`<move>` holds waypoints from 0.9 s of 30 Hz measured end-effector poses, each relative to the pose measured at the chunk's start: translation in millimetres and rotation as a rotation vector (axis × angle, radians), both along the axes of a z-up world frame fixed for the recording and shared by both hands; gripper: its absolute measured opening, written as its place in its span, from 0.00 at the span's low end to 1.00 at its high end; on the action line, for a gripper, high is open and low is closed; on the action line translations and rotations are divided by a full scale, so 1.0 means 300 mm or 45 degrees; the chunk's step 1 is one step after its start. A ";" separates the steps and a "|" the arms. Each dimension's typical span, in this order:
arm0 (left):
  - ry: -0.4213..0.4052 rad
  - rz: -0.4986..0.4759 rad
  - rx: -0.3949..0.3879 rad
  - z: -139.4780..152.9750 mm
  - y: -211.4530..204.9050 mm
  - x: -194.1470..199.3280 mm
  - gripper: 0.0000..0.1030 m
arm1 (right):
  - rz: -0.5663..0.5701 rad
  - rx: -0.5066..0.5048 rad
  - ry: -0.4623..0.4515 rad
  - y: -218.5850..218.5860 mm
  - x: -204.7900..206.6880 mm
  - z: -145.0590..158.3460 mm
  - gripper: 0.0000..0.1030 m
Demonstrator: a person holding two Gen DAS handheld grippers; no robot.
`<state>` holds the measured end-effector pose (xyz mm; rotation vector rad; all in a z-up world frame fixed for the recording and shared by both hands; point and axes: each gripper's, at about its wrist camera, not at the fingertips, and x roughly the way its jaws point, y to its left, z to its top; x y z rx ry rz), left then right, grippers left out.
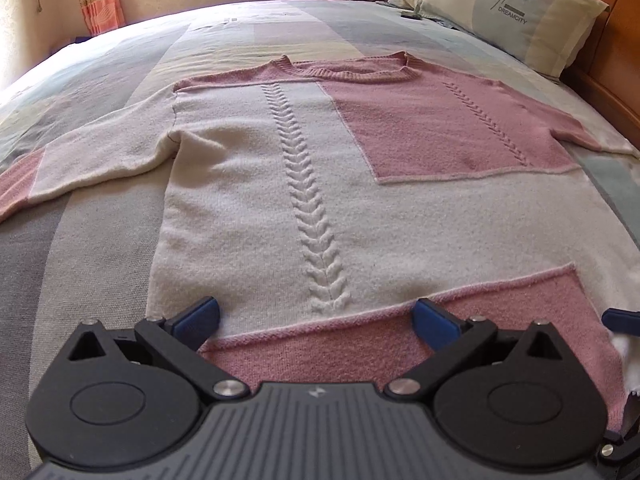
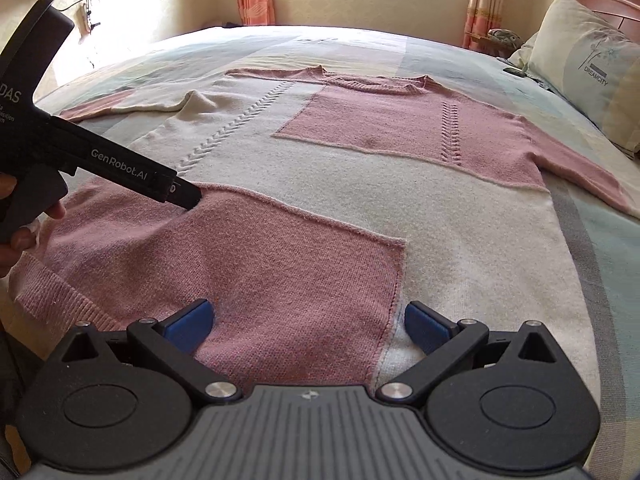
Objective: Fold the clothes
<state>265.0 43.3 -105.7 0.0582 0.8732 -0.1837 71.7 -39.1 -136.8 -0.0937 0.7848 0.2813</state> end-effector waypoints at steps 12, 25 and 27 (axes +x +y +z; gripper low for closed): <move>-0.156 -0.007 -0.213 -0.007 0.062 0.022 0.99 | 0.036 -0.092 -0.005 -0.022 -0.164 0.048 1.00; -0.189 -0.004 -0.367 0.020 0.082 -0.008 0.99 | -0.135 -0.004 0.075 -0.115 -0.163 0.035 1.00; -0.211 -0.020 -0.358 0.028 0.072 -0.020 0.99 | -0.104 0.002 0.066 -0.108 -0.183 0.046 1.00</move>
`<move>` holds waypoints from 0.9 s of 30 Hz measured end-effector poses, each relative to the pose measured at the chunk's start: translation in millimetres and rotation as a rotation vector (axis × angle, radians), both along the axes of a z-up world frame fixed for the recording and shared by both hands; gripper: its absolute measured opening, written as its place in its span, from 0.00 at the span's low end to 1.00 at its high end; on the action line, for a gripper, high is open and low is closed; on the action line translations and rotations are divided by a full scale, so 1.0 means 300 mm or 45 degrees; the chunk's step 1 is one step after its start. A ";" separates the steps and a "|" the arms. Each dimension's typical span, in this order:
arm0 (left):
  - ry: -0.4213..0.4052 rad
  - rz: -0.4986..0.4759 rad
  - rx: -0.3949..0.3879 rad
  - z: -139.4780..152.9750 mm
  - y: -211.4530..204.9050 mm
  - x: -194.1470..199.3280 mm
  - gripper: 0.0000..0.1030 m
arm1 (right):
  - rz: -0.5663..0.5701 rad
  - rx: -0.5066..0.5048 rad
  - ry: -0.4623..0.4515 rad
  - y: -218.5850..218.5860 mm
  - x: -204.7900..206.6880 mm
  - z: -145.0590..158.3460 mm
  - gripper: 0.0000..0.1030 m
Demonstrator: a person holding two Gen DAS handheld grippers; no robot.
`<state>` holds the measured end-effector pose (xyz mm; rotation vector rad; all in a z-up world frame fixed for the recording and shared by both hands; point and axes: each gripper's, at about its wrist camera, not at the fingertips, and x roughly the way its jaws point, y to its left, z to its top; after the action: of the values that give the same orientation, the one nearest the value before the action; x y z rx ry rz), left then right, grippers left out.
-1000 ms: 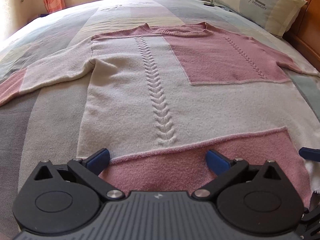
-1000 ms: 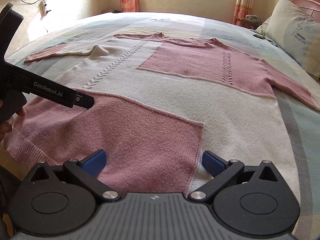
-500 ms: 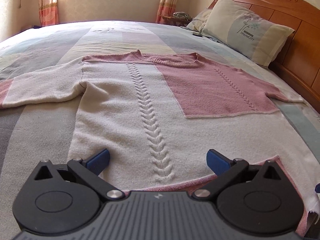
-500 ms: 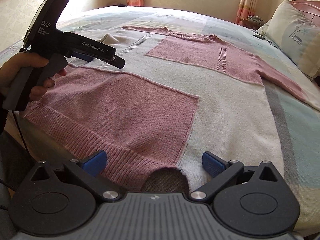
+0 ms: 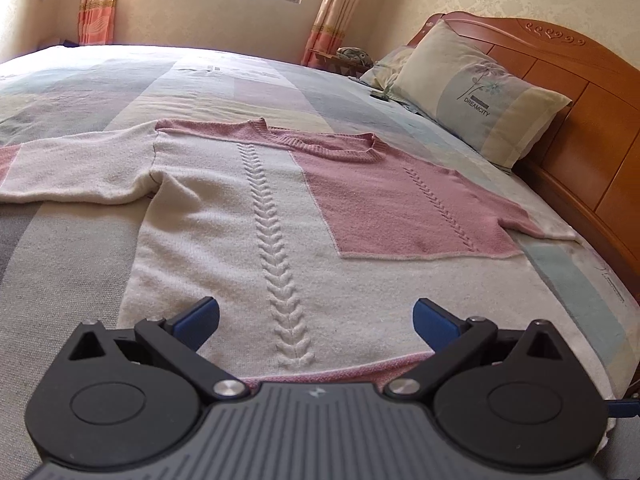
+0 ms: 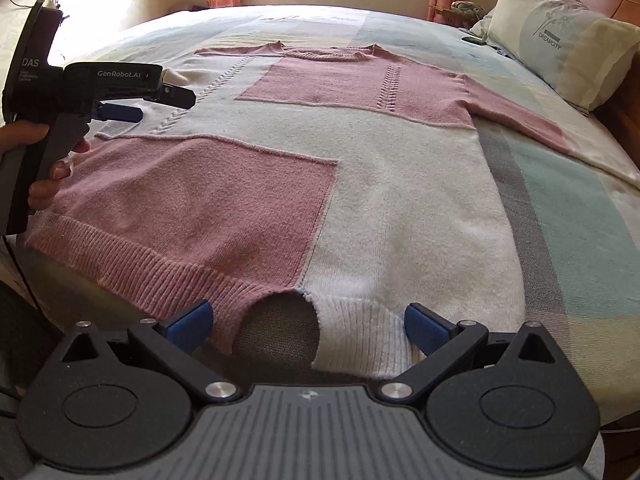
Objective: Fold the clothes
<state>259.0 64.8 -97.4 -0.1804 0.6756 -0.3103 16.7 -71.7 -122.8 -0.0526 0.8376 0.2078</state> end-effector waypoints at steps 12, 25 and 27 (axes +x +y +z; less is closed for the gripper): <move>-0.054 -0.027 0.057 0.013 -0.038 -0.030 0.99 | -0.083 -0.042 -0.045 0.017 -0.060 0.016 1.00; -0.082 -0.012 0.051 0.024 -0.031 -0.044 0.99 | -0.079 -1.170 -0.287 0.179 -0.054 -0.093 1.00; -0.082 -0.010 0.035 0.027 -0.026 -0.044 0.99 | -0.059 -1.218 -0.324 0.182 -0.080 -0.066 1.00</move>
<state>246.0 57.2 -89.2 -0.1410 0.6167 -0.3132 -7.2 -17.0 -142.6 -0.9359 0.6195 -0.2564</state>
